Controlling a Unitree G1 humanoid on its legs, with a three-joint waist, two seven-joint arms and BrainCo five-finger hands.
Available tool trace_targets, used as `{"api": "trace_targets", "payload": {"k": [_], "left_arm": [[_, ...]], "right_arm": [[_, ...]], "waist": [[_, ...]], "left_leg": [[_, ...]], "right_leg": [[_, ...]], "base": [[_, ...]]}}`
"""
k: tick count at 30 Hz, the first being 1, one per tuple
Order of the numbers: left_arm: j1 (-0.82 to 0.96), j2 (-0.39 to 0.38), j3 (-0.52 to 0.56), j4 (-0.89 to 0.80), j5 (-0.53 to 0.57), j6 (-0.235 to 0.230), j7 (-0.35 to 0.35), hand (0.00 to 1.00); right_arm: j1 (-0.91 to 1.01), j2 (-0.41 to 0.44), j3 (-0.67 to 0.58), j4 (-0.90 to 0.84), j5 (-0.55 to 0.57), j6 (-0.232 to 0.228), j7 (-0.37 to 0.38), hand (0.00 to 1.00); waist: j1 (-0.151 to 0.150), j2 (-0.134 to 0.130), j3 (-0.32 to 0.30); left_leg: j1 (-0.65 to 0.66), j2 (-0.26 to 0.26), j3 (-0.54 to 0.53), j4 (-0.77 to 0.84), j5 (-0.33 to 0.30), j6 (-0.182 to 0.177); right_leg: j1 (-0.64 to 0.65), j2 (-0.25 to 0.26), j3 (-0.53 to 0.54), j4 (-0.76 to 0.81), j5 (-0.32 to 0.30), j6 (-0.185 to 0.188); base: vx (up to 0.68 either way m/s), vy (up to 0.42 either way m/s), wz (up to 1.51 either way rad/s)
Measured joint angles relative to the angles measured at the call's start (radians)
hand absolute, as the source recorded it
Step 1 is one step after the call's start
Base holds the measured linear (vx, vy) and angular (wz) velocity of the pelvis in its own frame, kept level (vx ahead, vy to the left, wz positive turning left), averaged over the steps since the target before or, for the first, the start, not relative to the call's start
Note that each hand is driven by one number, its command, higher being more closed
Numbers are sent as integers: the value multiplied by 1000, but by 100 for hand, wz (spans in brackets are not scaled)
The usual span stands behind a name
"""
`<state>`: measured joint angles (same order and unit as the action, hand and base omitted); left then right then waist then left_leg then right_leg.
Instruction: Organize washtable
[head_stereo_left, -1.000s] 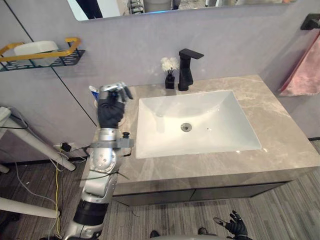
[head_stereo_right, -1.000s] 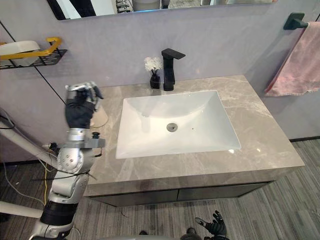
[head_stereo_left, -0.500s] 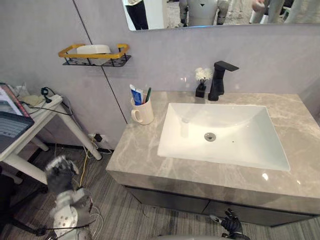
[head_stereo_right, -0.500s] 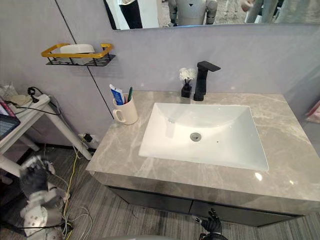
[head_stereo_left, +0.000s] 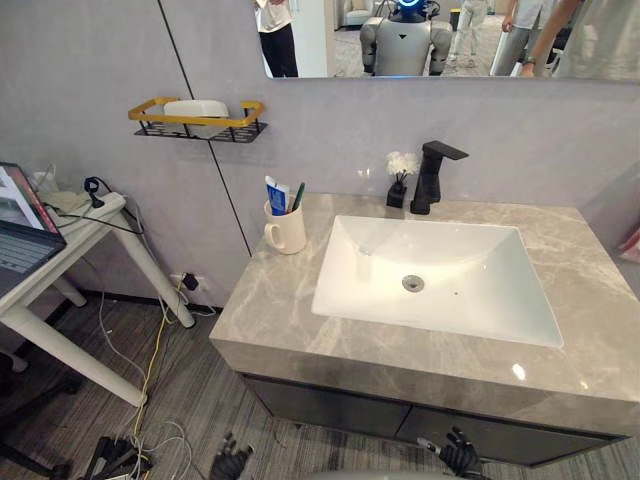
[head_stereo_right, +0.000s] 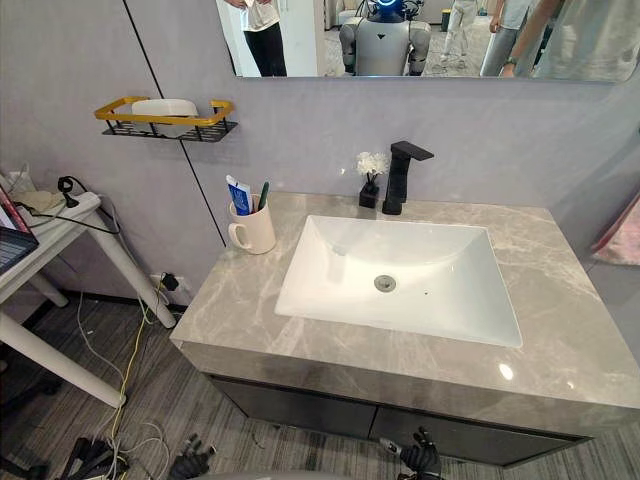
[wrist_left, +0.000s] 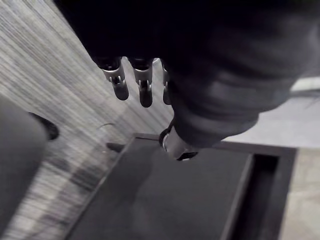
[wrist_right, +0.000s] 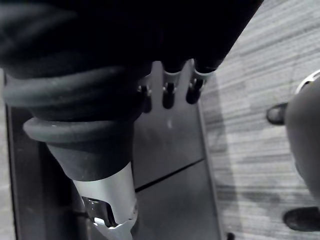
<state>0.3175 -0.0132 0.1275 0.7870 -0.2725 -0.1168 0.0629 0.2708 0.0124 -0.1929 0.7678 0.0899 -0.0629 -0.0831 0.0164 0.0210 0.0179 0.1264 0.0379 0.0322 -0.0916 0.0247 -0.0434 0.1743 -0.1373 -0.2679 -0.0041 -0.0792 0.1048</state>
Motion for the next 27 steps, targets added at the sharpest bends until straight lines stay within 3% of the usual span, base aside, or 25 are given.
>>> {"api": "trace_targets", "payload": {"k": [13,16,17,19,21,24,27], "left_arm": [[-100,26,-60,130,89,-3,6,0],[-111,26,-62,127,90,-3,7,0],[-125,50,-80,125,97,-3,12,0],[-143,76,-83,125,107,0,21,0],[-143,78,-81,111,117,-3,30,0],[-143,67,-81,95,119,-2,32,0],[-142,54,-84,48,118,-2,31,0]], "right_arm": [[-50,-12,5,91,-1,-9,0,0],[-68,-19,27,91,-1,-9,1,0],[-71,-19,30,89,0,-9,1,0],[-88,-12,48,91,0,-8,1,0],[-83,-10,62,92,1,-8,1,0],[-83,-24,66,75,2,-10,14,0],[-97,-42,74,60,3,-17,28,0]], "waist": [[-2,-2,10],[-4,-12,40],[-2,-17,55],[-2,-54,75],[4,-58,83],[2,-43,96],[8,-23,138]], "left_leg": [[28,24,60,-1,-10,-15],[18,24,52,6,-13,-18],[-13,15,37,21,-13,-16],[-38,-2,7,40,-12,-17],[-78,-9,-46,58,-7,-23],[-135,-9,-123,75,10,-36],[-206,-24,-181,73,88,-39]], "right_leg": [[-8,33,77,-15,11,-16],[-80,25,97,122,-53,-20],[-142,20,159,242,-121,-28],[-184,27,263,323,-182,-35],[-194,22,213,338,-197,-42],[-193,19,123,333,-205,-54],[-223,0,12,370,-223,-71]], "base": [[-10,-17,-16],[-40,-12,-4],[-57,-28,20],[-36,-71,48],[-14,-95,76],[-2,-89,94],[-29,-86,118]]}}
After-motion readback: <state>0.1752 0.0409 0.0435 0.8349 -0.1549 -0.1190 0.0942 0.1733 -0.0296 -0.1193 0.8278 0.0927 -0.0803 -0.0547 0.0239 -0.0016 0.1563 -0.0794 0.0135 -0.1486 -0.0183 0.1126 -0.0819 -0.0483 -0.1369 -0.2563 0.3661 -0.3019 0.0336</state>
